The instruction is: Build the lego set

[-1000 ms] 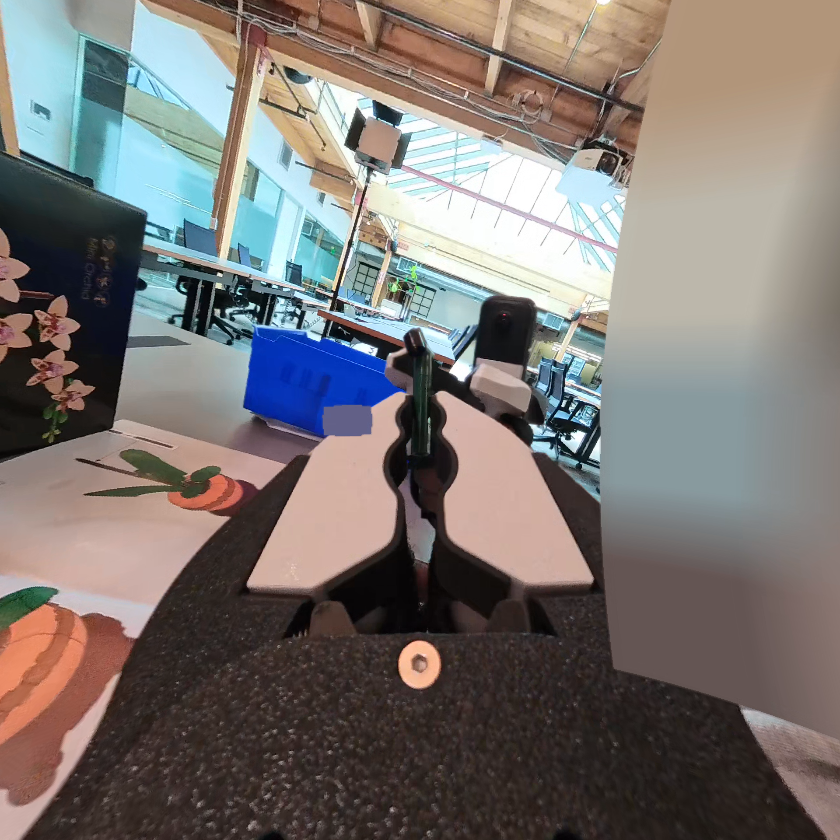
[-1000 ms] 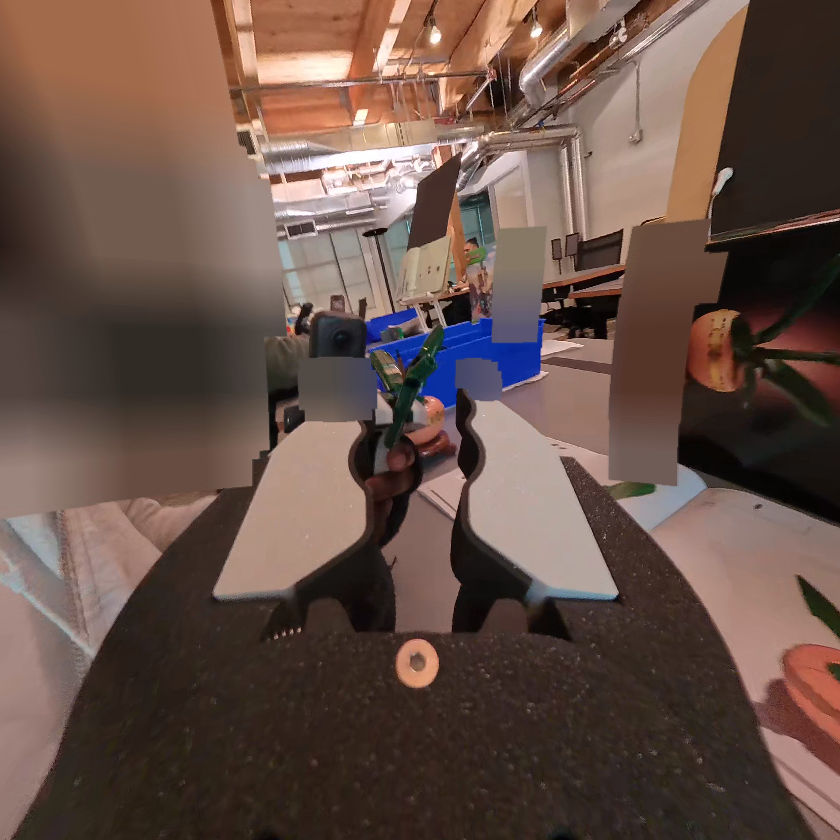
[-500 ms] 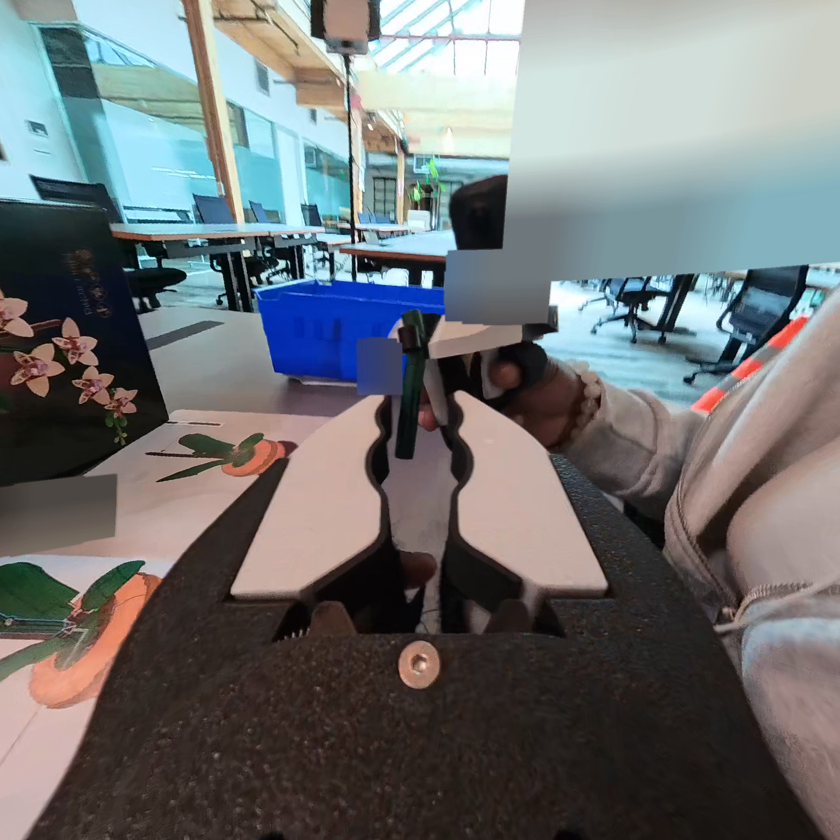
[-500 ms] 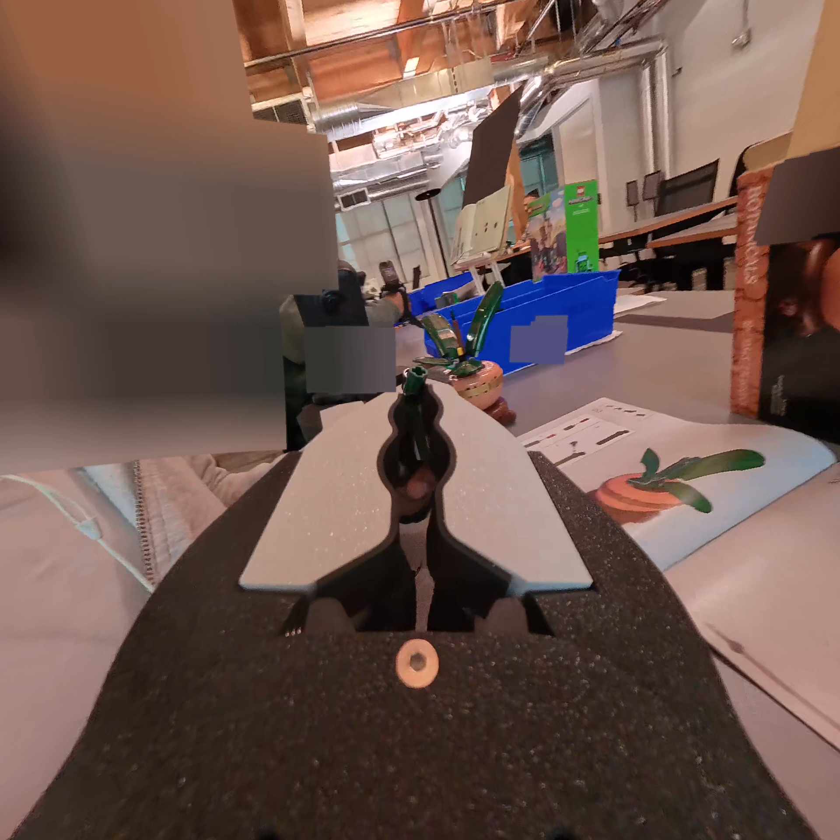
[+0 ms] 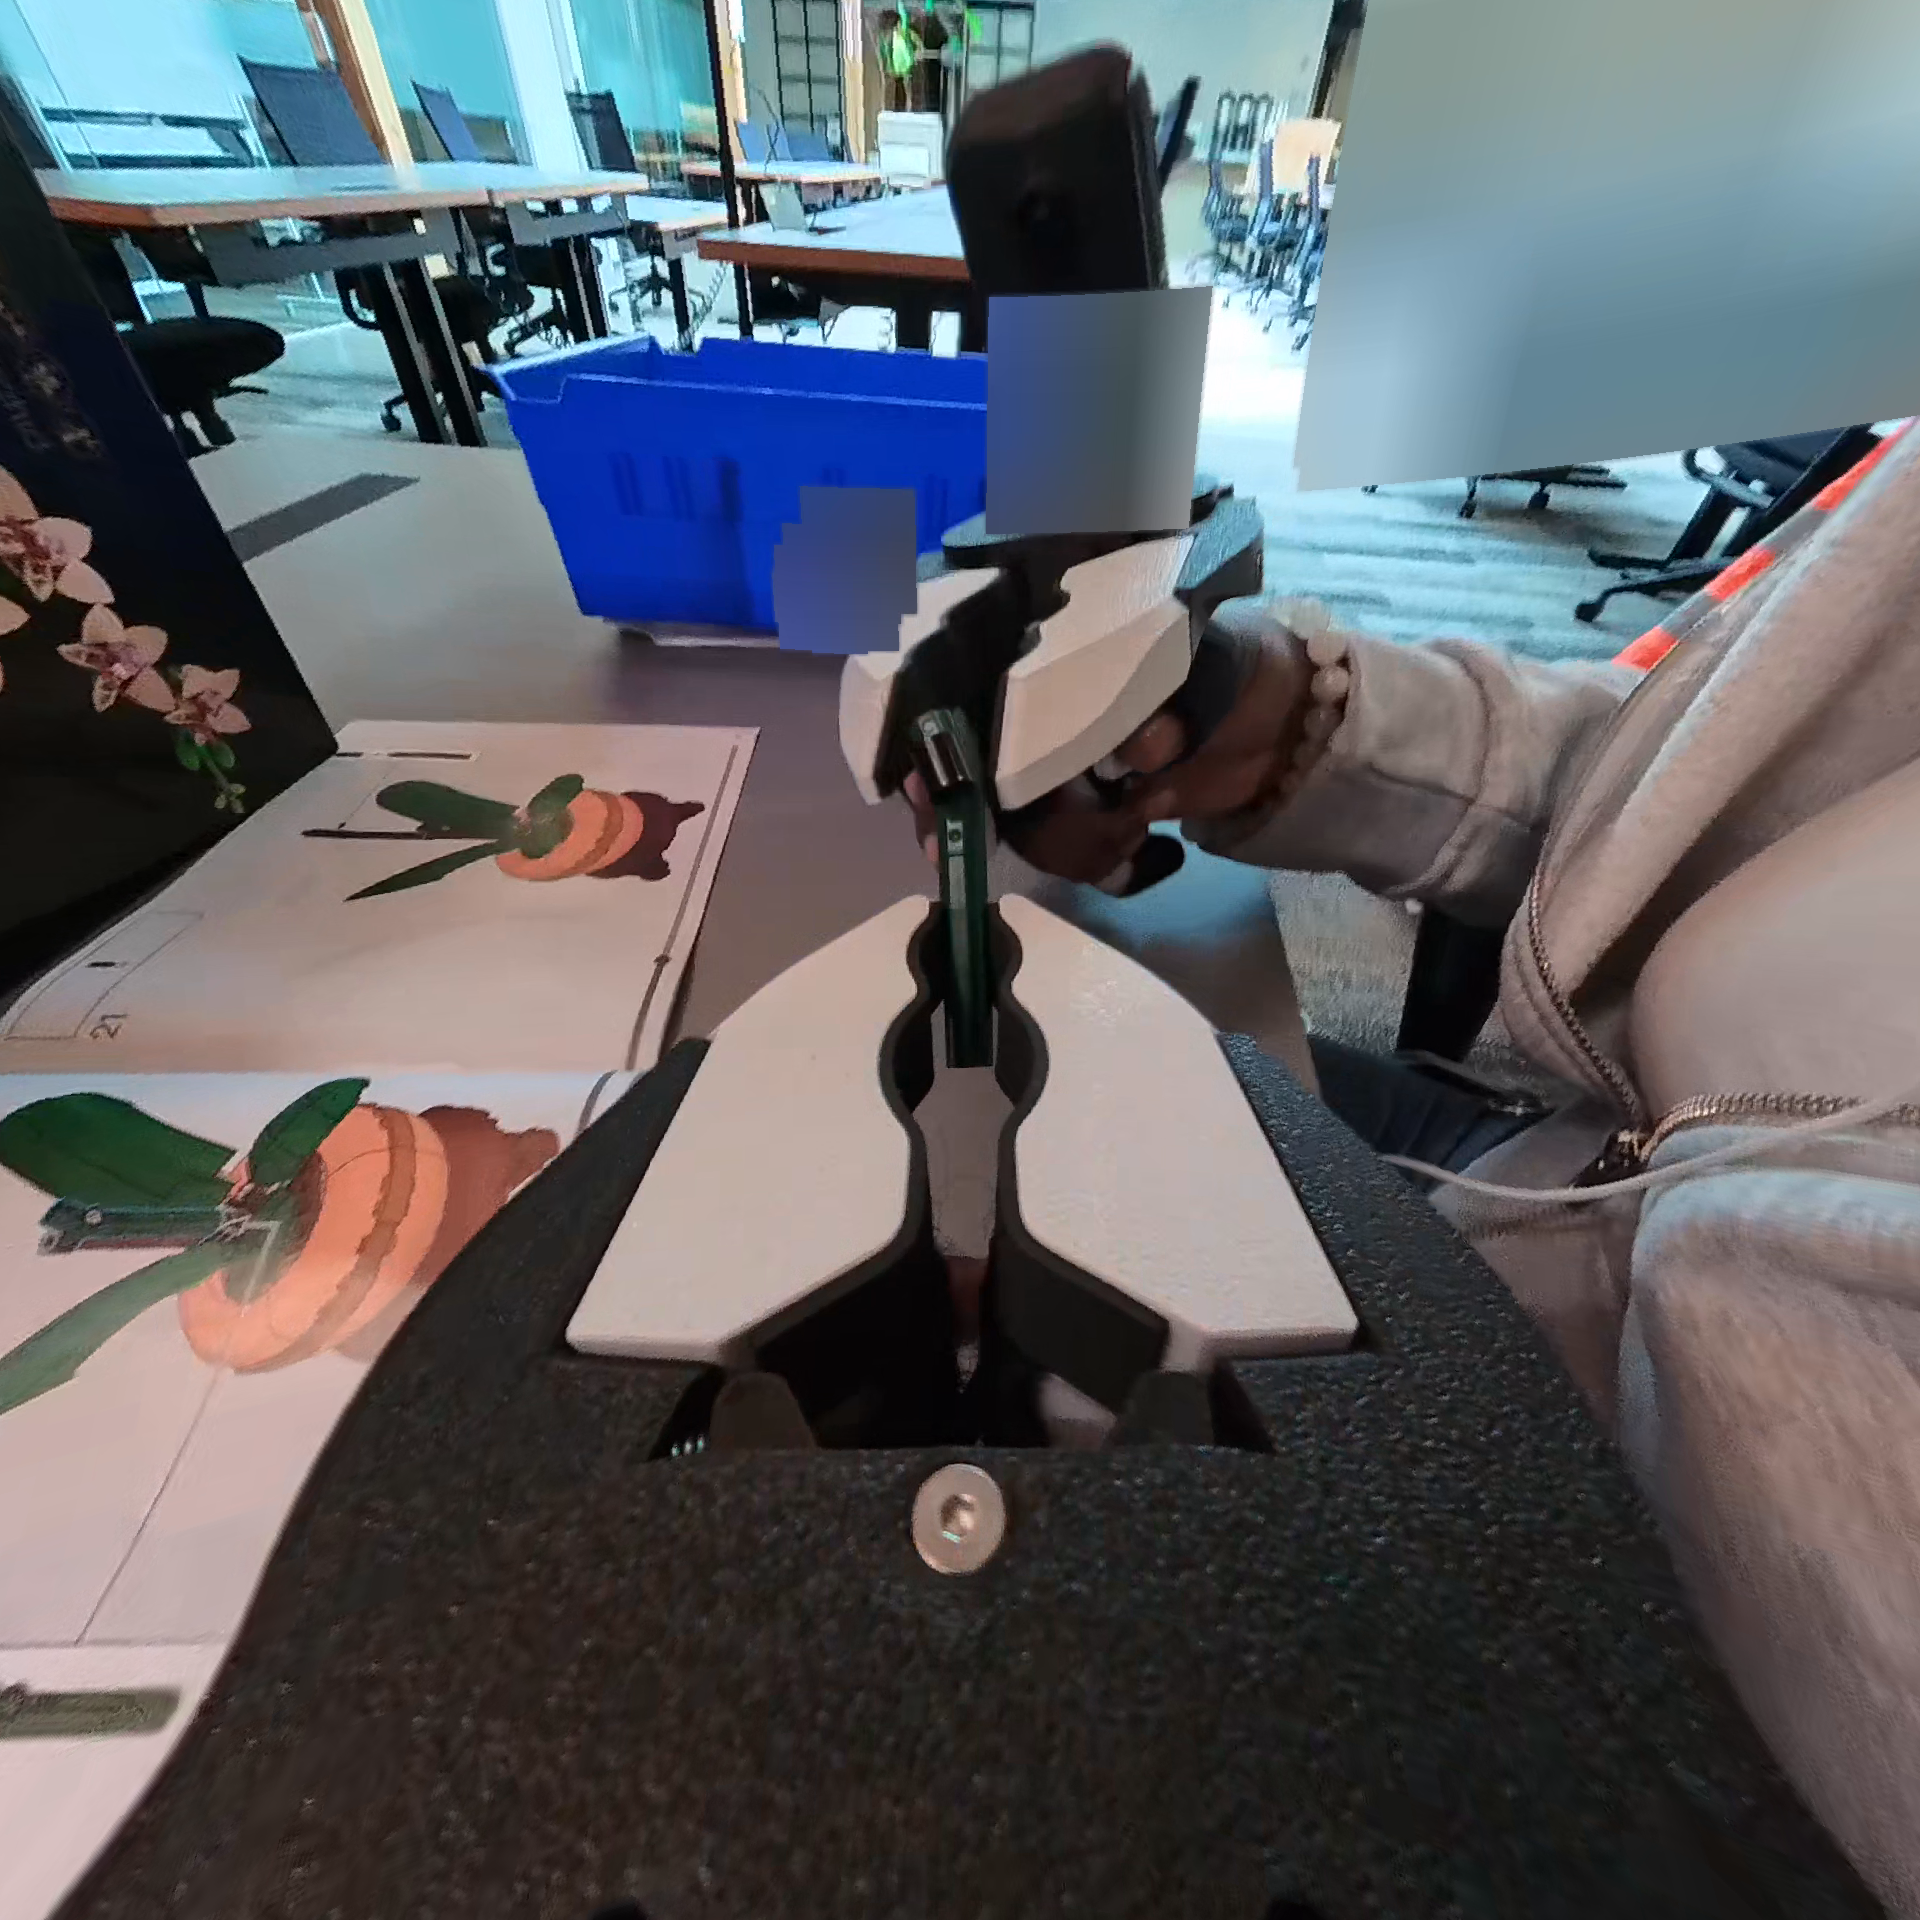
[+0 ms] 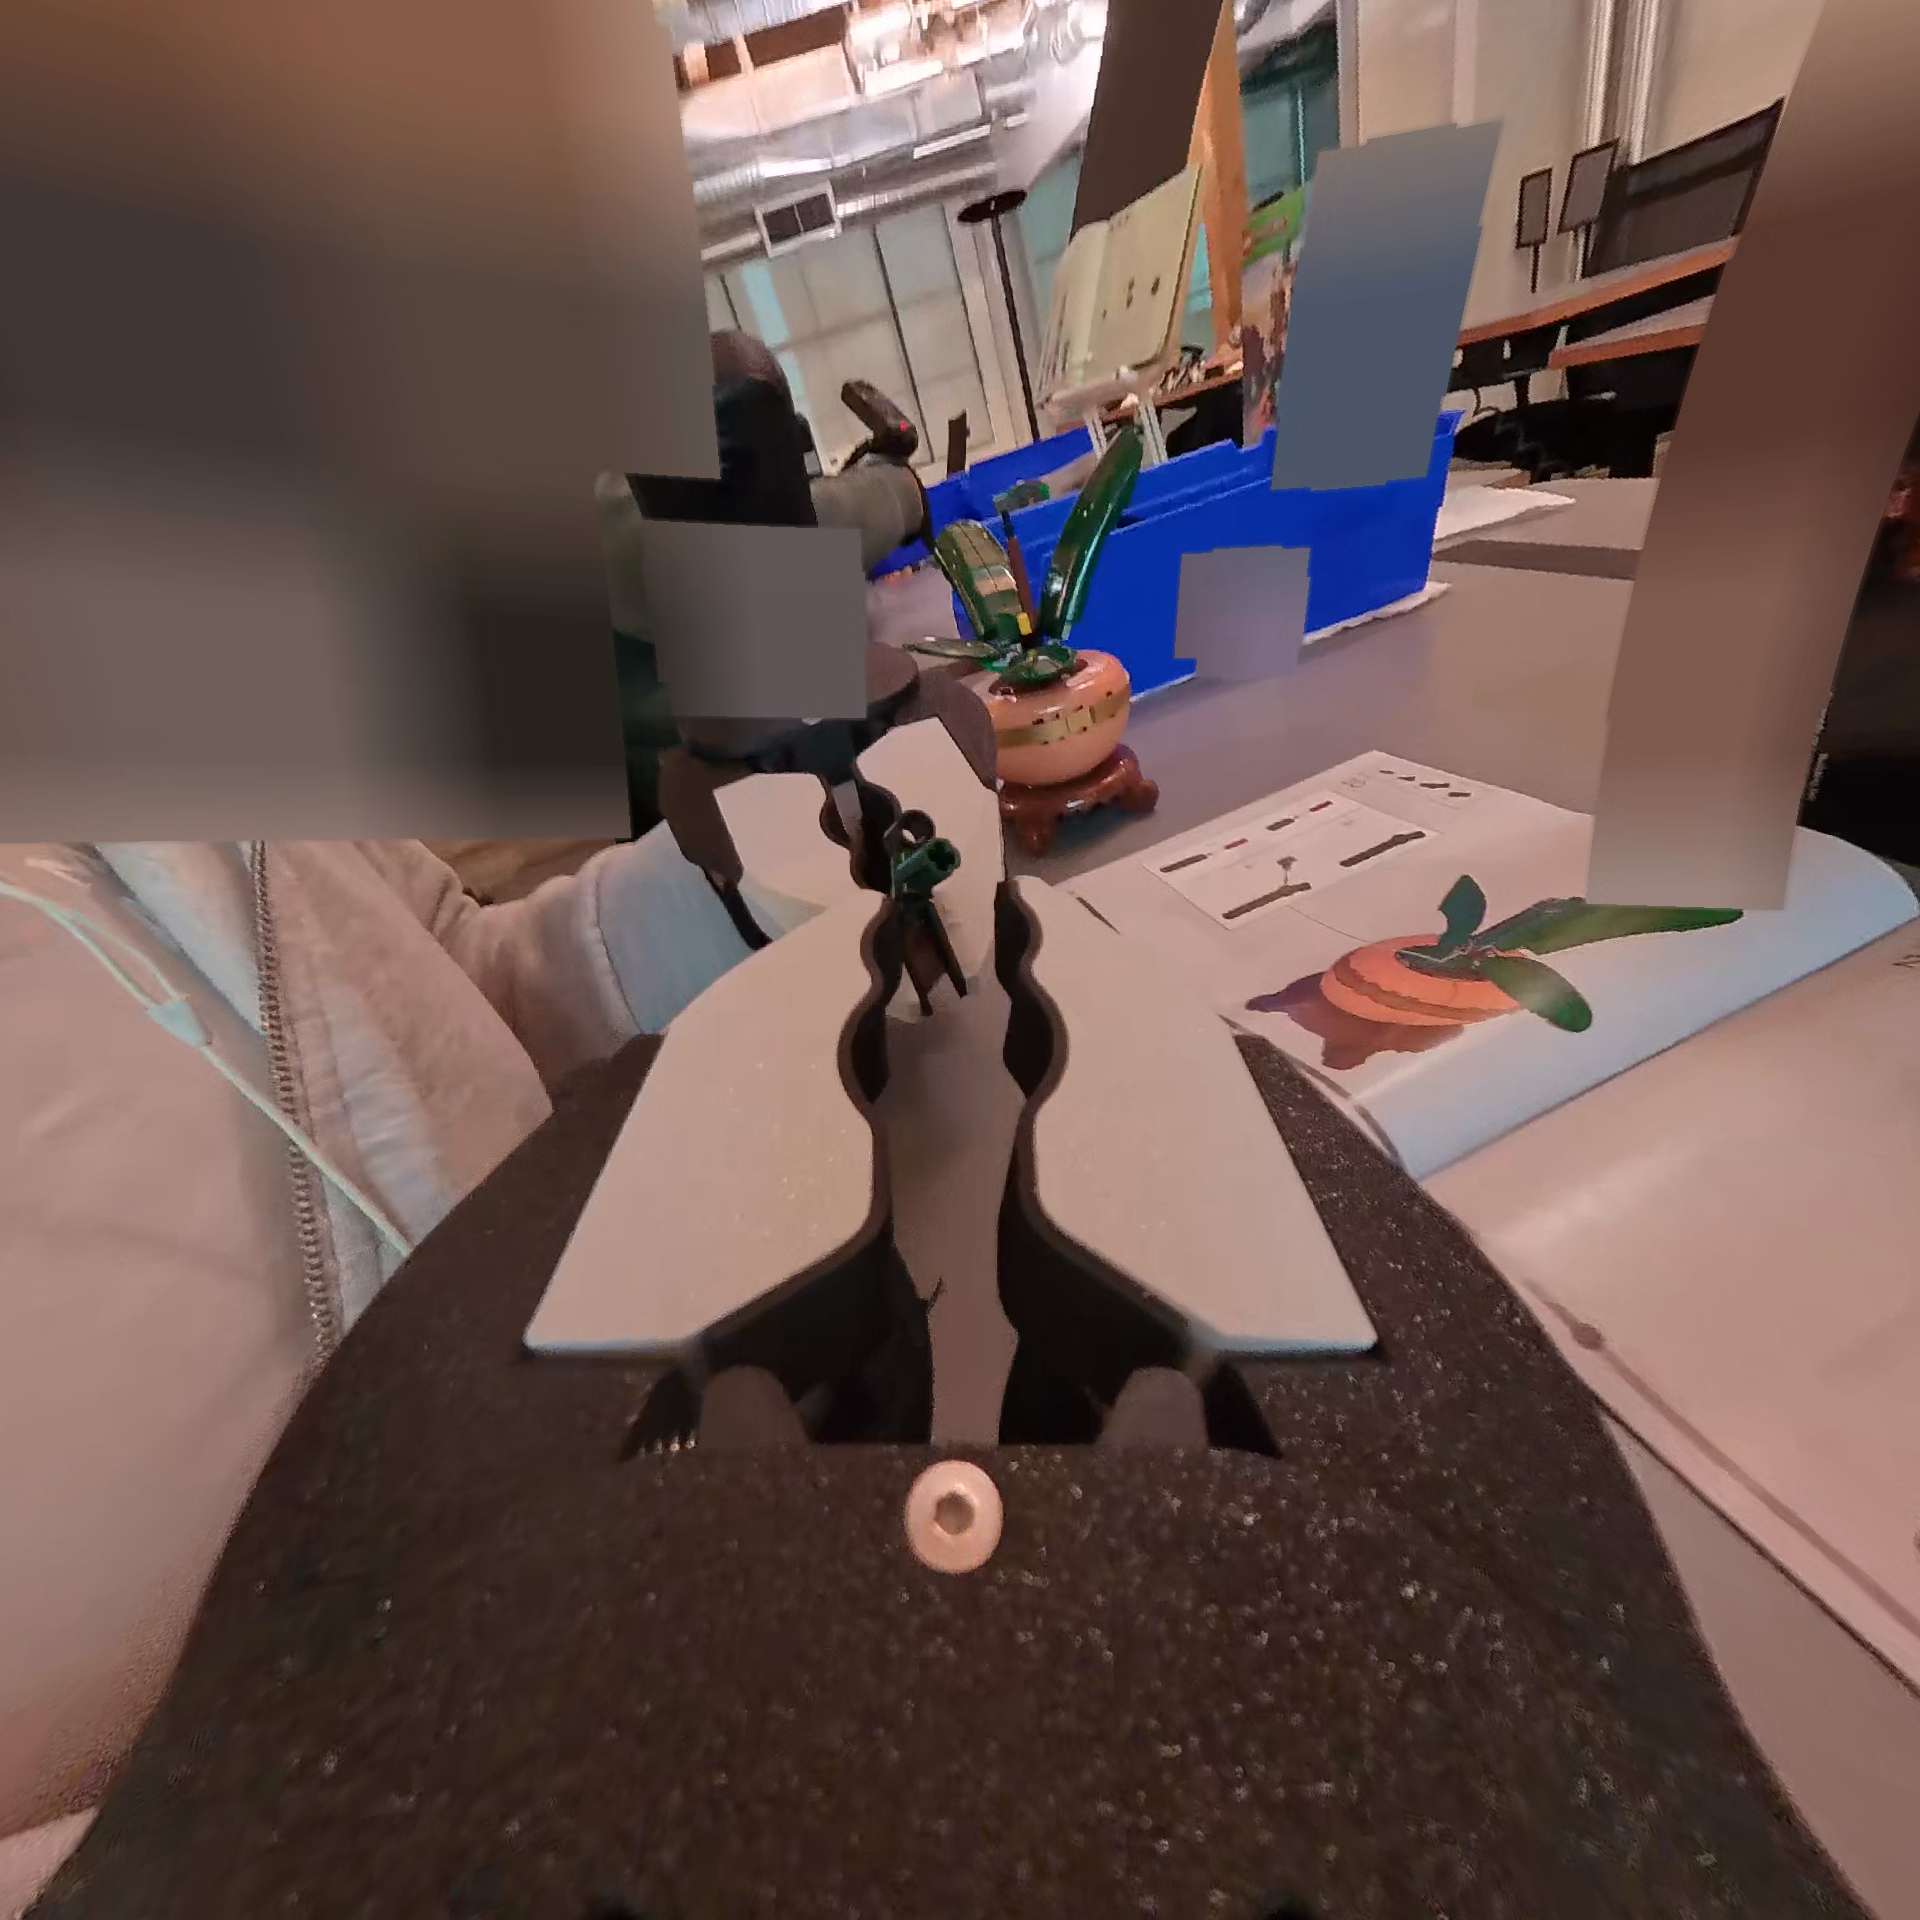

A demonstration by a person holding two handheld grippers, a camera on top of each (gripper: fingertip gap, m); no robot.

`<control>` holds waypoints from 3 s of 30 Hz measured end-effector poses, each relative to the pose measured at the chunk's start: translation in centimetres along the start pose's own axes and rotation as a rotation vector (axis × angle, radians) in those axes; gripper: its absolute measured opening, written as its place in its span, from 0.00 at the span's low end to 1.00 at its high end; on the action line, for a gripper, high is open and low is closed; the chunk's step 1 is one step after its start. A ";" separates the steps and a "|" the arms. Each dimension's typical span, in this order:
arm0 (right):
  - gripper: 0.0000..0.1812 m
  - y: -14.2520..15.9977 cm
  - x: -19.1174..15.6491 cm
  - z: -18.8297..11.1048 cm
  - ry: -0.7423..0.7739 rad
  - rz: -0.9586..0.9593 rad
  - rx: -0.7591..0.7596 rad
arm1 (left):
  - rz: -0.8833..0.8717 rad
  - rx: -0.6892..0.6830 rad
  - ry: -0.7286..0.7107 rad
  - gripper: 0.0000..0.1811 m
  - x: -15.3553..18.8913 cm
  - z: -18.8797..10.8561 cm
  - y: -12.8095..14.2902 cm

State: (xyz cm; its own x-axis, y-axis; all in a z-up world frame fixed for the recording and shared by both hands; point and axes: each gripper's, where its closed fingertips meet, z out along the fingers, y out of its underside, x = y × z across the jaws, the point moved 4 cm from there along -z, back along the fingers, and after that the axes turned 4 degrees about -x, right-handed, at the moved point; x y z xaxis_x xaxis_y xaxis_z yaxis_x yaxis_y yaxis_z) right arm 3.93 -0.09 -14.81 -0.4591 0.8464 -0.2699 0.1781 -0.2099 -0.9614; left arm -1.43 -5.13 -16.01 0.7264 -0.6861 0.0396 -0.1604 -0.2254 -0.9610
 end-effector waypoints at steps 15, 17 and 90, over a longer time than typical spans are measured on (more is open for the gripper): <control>0.32 -1.6 4.3 2.0 0.072 -0.307 -0.102 | 0.021 0.005 -0.262 0.03 -4.2 -0.9 1.1; 0.29 -1.6 5.2 2.5 0.043 -0.272 -0.135 | -0.047 0.003 -0.235 0.03 -4.6 -1.0 1.5; 0.10 -2.6 2.7 5.9 -0.301 -0.454 -0.587 | 0.208 -0.028 -0.189 0.03 -3.2 -1.3 1.7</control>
State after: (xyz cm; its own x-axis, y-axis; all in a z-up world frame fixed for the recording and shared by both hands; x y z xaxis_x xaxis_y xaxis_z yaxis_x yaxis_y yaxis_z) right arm -2.92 -0.08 -13.32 -0.7968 0.6016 0.0571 0.3080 0.4856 -0.8181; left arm -4.93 -4.19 -17.36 0.7874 -0.5789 -0.2116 -0.3352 -0.1141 -0.9352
